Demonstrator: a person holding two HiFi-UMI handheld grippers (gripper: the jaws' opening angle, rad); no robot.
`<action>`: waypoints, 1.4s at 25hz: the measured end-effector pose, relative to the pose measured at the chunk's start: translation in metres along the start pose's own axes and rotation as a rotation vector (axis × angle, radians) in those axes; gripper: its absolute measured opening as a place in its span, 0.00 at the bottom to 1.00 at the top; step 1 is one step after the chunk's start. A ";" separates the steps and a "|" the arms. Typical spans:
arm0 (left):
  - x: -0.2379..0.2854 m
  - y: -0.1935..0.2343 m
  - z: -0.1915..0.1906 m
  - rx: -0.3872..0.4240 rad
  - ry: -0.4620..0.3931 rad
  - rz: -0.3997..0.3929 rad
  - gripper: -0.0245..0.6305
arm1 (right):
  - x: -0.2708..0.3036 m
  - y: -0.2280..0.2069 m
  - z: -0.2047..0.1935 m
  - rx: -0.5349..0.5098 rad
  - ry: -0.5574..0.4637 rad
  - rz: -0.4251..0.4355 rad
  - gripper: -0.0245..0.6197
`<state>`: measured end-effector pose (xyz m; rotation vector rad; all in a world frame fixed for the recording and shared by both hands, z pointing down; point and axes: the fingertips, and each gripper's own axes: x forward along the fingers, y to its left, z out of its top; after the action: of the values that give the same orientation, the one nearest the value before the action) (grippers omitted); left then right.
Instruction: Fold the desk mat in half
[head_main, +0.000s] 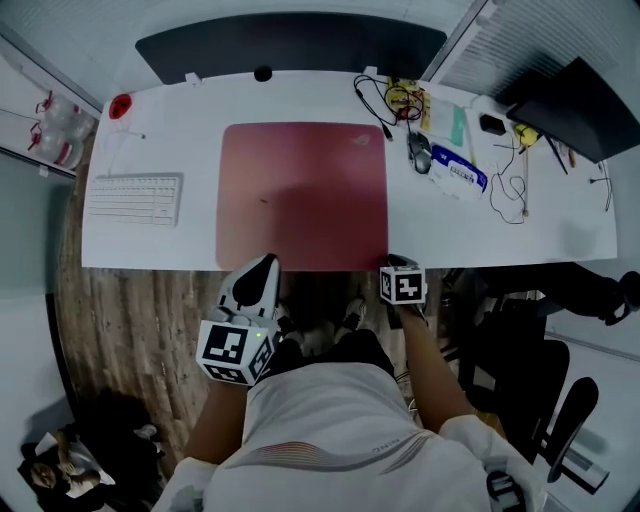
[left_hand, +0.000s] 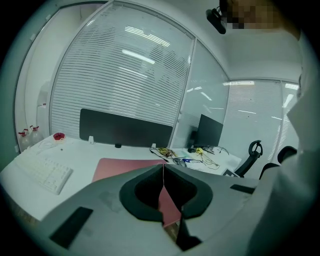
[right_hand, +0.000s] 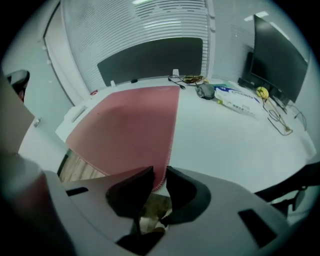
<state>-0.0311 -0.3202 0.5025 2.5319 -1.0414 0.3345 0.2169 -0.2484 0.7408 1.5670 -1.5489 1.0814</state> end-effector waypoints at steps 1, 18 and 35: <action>-0.002 0.002 -0.001 -0.001 0.001 0.006 0.06 | 0.000 -0.001 -0.001 0.034 -0.006 0.012 0.22; -0.013 -0.002 -0.004 0.003 0.005 -0.012 0.06 | -0.030 0.011 0.015 0.048 -0.204 0.017 0.15; -0.049 0.032 0.006 -0.027 -0.065 0.037 0.06 | -0.101 0.129 0.096 -0.112 -0.441 0.211 0.14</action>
<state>-0.0877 -0.3136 0.4876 2.5174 -1.1108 0.2486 0.1030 -0.2991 0.5970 1.6668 -2.0697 0.7681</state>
